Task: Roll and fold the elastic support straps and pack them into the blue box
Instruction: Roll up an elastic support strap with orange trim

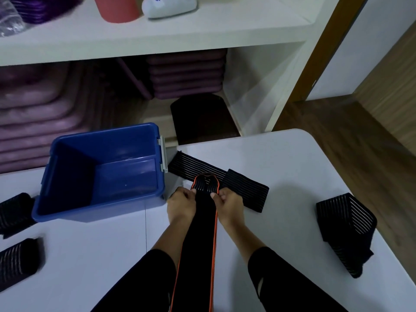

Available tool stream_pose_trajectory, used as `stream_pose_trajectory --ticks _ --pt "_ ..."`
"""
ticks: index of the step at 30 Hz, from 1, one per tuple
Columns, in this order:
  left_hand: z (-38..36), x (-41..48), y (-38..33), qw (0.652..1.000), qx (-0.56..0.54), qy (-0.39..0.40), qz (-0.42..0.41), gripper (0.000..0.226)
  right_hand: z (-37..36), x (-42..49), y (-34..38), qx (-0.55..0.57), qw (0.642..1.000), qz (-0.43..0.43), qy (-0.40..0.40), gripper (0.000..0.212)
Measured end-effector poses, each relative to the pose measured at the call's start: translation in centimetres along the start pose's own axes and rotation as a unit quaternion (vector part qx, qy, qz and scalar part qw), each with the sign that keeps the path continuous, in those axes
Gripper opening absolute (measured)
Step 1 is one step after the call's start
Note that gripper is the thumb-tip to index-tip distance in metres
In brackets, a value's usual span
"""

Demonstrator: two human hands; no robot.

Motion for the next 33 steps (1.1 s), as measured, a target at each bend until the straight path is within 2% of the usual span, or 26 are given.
stream_pose_trajectory --ticks 2,5,9,13,19,23,26,28,30,33 --pt "0.0 -0.1 0.1 1.0 0.023 -0.01 -0.007 0.031 -0.1 0.1 -0.1 -0.014 1.0 0.005 -0.003 0.035" --pt "0.3 -0.5 0.3 0.997 0.048 -0.033 -0.047 0.033 -0.2 0.1 0.0 -0.034 0.999 0.004 0.002 0.012" --pt "0.8 -1.5 0.9 0.994 0.023 -0.045 -0.1 0.024 0.8 -1.2 0.3 0.003 1.0 0.008 -0.004 0.035" --pt "1.6 -3.7 3.4 0.992 -0.001 -0.014 -0.129 0.014 1.9 -5.0 -0.3 -0.028 0.999 -0.006 0.035 0.033" --pt "2.3 -9.7 8.6 0.966 0.014 0.097 -0.239 0.033 2.5 -13.8 -1.1 -0.061 0.978 0.102 0.17 0.018" --pt "3.0 -13.3 11.3 0.93 0.051 0.121 -0.343 0.033 2.9 -18.5 -1.2 -0.098 0.955 0.101 0.261 0.034" --pt "3.2 -14.9 12.8 0.914 0.065 0.159 -0.368 0.024 3.3 -20.5 -1.6 -0.128 0.945 0.109 0.282 0.052" --pt "3.2 -15.6 13.5 0.901 0.096 0.159 -0.392 0.02 3.4 -21.5 -2.0 -0.16 0.937 0.094 0.297 0.054" --pt "3.3 -16.2 14.1 0.887 0.126 0.152 -0.419 0.026 3.4 -22.3 -2.3 -0.186 0.925 0.103 0.314 0.052" --pt "3.5 -17.3 14.6 0.866 0.152 0.148 -0.453 0.049 3.0 -23.3 -2.7 -0.218 0.91 0.135 0.327 0.064"
Point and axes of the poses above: each hand's wrist, its own x-axis towards the middle knuckle, its own z-axis out of the back of the hand, y = z × x, the point moved 4 cm from there along x, towards the middle knuckle, and after that the axes turned 12 degrees about x, right-handed, at the moved point
